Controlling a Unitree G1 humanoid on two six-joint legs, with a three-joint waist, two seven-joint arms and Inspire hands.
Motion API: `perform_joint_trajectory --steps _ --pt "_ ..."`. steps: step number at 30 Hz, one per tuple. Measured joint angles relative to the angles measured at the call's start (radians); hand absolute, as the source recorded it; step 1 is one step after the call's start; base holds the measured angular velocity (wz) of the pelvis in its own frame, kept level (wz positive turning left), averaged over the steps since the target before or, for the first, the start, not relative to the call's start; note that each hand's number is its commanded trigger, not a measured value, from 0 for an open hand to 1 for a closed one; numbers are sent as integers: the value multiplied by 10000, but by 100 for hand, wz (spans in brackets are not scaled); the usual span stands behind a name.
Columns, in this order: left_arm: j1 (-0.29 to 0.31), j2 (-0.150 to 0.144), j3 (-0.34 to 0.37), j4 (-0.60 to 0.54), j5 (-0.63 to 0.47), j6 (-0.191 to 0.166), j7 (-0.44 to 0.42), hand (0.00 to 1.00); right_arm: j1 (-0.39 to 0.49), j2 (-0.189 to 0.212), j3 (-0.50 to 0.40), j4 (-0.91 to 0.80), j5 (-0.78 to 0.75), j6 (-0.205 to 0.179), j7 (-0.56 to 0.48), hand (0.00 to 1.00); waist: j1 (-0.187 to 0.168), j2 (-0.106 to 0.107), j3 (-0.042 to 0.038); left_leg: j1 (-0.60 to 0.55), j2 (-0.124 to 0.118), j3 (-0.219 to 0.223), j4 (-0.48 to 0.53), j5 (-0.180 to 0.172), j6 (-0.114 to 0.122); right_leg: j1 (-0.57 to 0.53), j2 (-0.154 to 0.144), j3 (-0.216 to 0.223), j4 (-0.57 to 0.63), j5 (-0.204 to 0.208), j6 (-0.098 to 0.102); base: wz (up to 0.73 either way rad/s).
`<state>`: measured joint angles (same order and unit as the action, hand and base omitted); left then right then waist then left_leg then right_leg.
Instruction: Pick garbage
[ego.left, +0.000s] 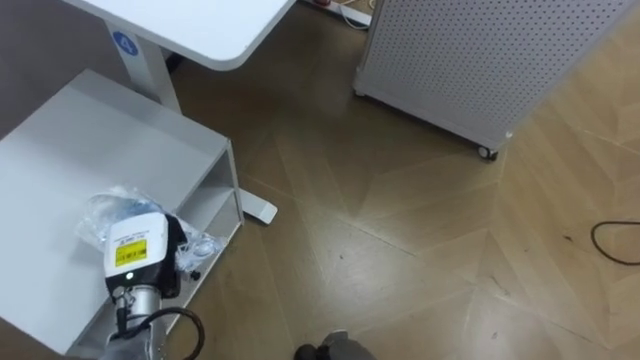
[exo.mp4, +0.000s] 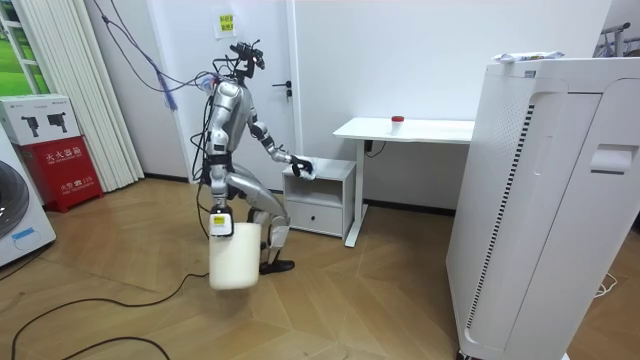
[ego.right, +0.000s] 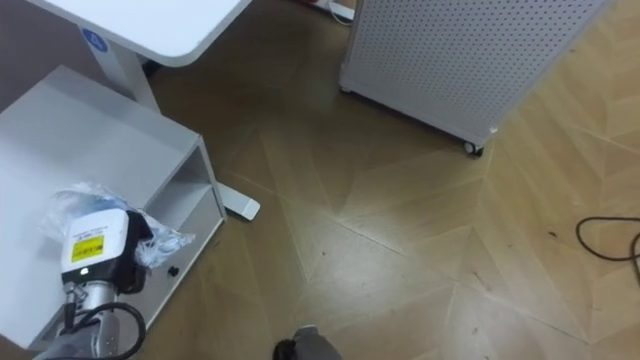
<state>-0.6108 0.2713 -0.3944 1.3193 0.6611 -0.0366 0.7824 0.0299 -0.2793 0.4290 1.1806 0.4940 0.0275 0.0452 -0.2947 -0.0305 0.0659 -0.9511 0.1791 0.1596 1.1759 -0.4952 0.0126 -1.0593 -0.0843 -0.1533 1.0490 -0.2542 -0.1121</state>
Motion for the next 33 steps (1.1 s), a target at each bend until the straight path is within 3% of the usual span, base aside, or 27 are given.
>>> perform_joint_trajectory --steps 2,6,9,11,13,15,20,25,29,33 --pt "8 66 0 -25 -38 -216 253 100 -170 -19 -23 -230 -422 -190 -319 100 63 174 25 222 -4 39 -215 22 -30 256 -12 -10 -217 59 59 7" --pt "10 -52 217 -121 -416 -653 391 100 -728 -8 -49 -392 -1104 -489 -840 100 301 280 1 758 -215 167 -862 239 -24 760 -113 46 -698 192 123 5" --pt "11 -284 359 -663 -838 -1054 395 100 -1180 16 -215 -510 -1759 -616 -1510 100 505 298 12 1178 -361 280 -1681 637 -1 1136 -141 112 -1366 464 288 16" --pt "371 -653 311 -1241 -1943 -1400 286 100 -1546 1 -198 -519 -2348 -673 -2202 100 823 304 23 1602 -356 428 -2283 867 -1 1537 -78 115 -1958 702 279 -19" --pt "714 -835 156 -1969 -2829 -1602 84 100 -1730 -19 -210 -530 -2640 -707 -2562 100 929 303 22 1712 -370 444 -2668 1046 8 1668 -16 126 -2348 818 336 1" --pt "955 -1065 -122 -2469 -3555 -1746 -350 100 -1894 -16 -223 -585 -2674 -721 -2881 100 1121 302 21 1782 -373 471 -3016 1215 -85 1806 75 80 -2801 1012 307 -4" --pt "1714 -1711 -1421 -3878 -5761 -1967 -2304 100 -2908 268 -459 -596 -2562 -1517 -3569 100 1202 271 4 1975 -519 565 -3644 1404 -112 1910 54 111 -3234 1172 215 -1" --pt "1930 -2328 -2286 -4064 -6317 -2115 -4196 100 -3256 713 -499 -704 -1987 -1978 -3830 100 1298 176 -35 2278 -512 529 -3944 1450 -89 2216 106 49 -3497 1161 226 1" --pt "2269 -2438 -2801 -4070 -6303 -2117 -5496 100 -3132 1233 -192 -935 -1409 -2415 -3574 100 1349 145 -54 2794 -520 517 -4307 1461 -100 2766 136 -31 -3872 1156 277 0" --pt "2791 -2425 -2830 -4094 -6308 -2105 -6398 100 -3013 1473 -171 -934 -1424 -2550 -3404 100 1400 104 -95 3158 -524 611 -4530 1459 -62 3065 80 2 -3984 1096 380 1"
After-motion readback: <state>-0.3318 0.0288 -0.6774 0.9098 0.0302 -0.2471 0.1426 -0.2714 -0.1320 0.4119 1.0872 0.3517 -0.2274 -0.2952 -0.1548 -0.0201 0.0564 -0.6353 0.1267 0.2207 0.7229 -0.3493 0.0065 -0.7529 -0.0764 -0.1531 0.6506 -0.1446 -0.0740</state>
